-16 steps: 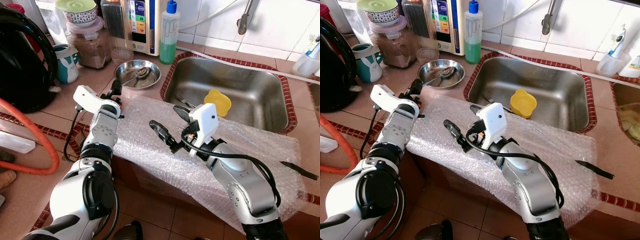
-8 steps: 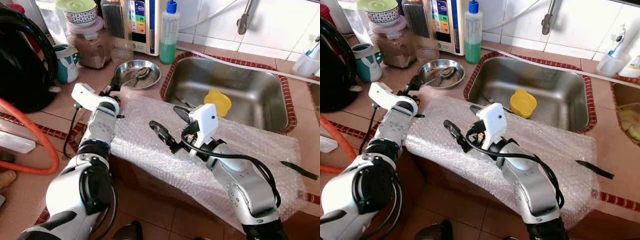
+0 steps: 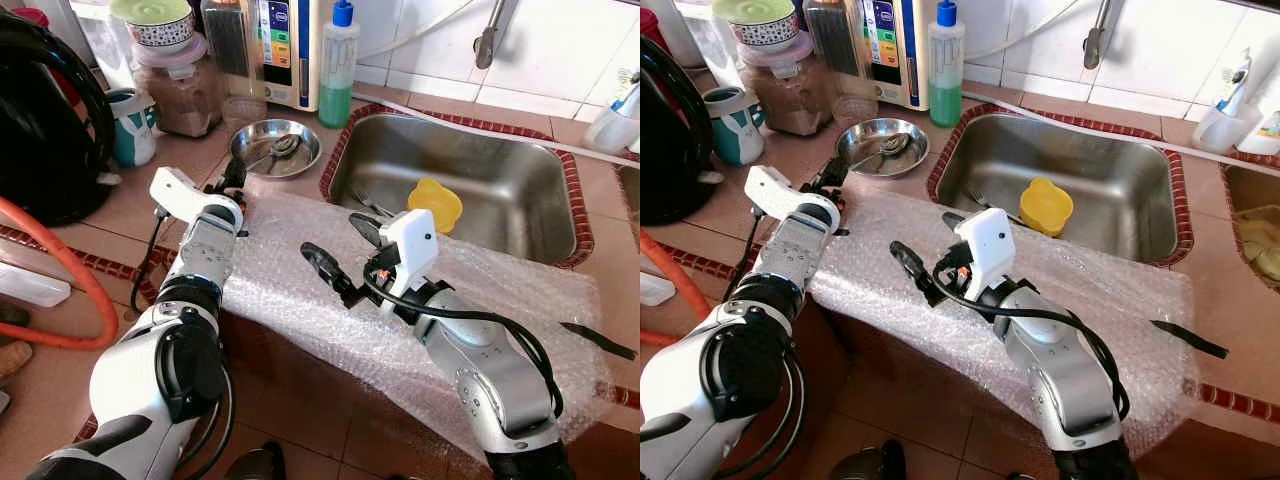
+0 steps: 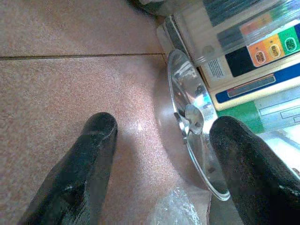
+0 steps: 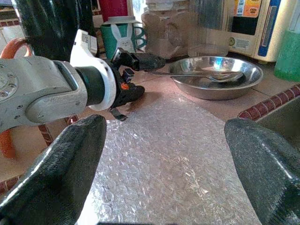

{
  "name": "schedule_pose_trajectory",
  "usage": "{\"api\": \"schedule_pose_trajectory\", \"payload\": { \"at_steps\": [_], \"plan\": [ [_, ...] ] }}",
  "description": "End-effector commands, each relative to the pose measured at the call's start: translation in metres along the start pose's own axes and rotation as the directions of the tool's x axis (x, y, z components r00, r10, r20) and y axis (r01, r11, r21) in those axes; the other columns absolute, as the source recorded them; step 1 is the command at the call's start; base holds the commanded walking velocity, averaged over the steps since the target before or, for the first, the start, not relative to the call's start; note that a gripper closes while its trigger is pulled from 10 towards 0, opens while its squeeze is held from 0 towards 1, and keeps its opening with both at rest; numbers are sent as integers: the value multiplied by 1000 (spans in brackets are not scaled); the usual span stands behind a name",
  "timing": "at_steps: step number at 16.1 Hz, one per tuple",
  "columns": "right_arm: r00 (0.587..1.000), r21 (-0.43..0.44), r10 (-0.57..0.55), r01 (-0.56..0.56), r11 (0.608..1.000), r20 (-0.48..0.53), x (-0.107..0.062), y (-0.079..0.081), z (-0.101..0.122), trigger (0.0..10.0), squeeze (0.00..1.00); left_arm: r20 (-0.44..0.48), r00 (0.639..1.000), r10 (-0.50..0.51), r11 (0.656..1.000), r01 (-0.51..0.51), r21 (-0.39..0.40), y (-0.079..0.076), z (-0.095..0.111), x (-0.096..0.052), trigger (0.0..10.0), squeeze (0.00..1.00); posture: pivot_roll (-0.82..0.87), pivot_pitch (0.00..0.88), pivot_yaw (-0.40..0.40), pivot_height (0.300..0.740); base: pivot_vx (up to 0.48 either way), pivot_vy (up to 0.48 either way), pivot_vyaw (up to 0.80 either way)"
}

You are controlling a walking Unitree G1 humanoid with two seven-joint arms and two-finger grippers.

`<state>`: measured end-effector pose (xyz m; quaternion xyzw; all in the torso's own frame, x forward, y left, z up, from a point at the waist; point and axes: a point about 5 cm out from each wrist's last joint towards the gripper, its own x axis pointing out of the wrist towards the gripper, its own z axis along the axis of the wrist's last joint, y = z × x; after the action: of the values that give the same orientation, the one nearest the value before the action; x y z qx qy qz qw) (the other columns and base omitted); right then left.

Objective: Kitchen organization

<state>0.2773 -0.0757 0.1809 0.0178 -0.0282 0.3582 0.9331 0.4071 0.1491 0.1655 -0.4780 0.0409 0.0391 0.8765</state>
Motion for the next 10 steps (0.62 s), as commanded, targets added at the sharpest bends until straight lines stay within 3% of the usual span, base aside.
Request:
{"api": "schedule_pose_trajectory", "payload": {
  "at_steps": [1,10],
  "plan": [
    [1000,-5,3,-3,1000,10,-2,2,3,10000,0,-14,1000,-5,1000,5,-6,-2,-1,1,0,0,-68,136,21,740,0,0,0],
    [1000,1,-7,7,1000,7,-3,2,2,10000,0,17,1000,8,998,-7,-57,4,10,1,0,0,-72,136,27,740,0,0,0]
  ]
}}
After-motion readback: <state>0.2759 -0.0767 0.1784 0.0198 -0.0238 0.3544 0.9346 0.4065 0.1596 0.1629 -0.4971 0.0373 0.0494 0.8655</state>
